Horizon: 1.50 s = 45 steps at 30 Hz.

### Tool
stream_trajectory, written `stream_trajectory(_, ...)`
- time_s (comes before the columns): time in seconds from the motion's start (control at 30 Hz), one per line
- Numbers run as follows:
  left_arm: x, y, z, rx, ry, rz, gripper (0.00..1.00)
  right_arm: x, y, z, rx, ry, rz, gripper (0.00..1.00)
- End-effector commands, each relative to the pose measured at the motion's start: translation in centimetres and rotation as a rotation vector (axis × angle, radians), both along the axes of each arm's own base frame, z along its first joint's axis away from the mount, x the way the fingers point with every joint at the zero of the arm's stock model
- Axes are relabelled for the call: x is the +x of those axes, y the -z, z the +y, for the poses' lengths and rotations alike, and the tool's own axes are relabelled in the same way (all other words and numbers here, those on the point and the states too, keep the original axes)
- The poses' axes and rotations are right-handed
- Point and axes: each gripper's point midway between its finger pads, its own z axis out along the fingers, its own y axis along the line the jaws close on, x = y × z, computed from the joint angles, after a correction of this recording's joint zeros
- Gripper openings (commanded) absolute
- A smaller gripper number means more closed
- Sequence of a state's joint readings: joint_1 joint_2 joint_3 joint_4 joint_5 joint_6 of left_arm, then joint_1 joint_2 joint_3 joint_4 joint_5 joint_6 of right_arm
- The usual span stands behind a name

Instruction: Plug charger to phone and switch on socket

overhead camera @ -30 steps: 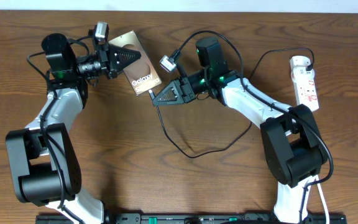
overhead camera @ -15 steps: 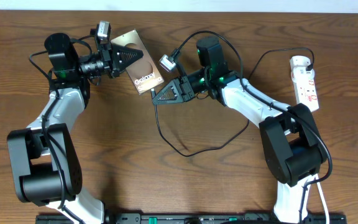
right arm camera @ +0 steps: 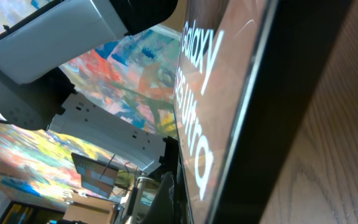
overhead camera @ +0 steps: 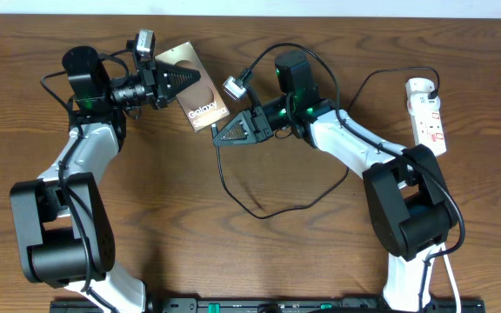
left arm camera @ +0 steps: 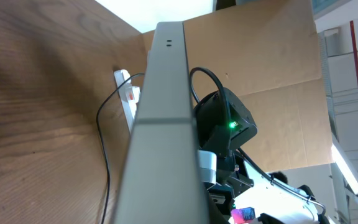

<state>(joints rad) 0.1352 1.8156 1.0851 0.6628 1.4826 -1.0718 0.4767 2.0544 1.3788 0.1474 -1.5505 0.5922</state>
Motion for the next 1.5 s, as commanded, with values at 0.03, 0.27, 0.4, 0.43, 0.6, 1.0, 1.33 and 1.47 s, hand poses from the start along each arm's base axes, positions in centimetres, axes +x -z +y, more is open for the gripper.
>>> stream_trajectory(0.03, -2.16, -1.71, -1.61, -0.002, 0.12, -0.066, 0.07, 0.66, -1.31, -0.51, 0.026, 0.009, -0.042, 0.01)
stream_trajectory(0.27, -2.16, -1.7, -1.61, -0.002, 0.12, -0.065, 0.08, 0.74, -1.29, -0.6, 0.025, 0.011, -0.039, 0.01)
stream_trajectory(0.4, -2.16, -1.7, -1.61, -0.002, 0.12, -0.065, 0.07, 0.73, -1.27, -0.6, 0.024, 0.011, -0.037, 0.01)
stream_trajectory(0.43, -2.16, -1.71, -1.61, -0.002, 0.12, -0.066, 0.07, 0.73, -1.27, -0.61, 0.024, 0.011, -0.036, 0.01)
stream_trajectory(0.6, -2.16, -1.71, -1.6, -0.002, 0.119, -0.066, 0.07, 0.97, -1.13, -0.92, 0.015, 0.02, -0.019, 0.01)
stream_trajectory(1.0, -2.15, -1.71, -1.58, -0.006, 0.119, -0.047, 0.07, 1.36, -1.09, -1.3, 0.012, 0.032, -0.014, 0.01)
stream_trajectory(1.33, -2.15, -1.7, -1.57, -0.006, 0.118, -0.046, 0.07, 1.33, -1.05, -1.32, 0.009, 0.032, -0.007, 0.01)
stream_trajectory(1.47, -2.14, -1.71, -1.55, -0.006, 0.118, -0.046, 0.07, 1.28, -0.96, -1.34, 0.003, 0.032, 0.005, 0.01)
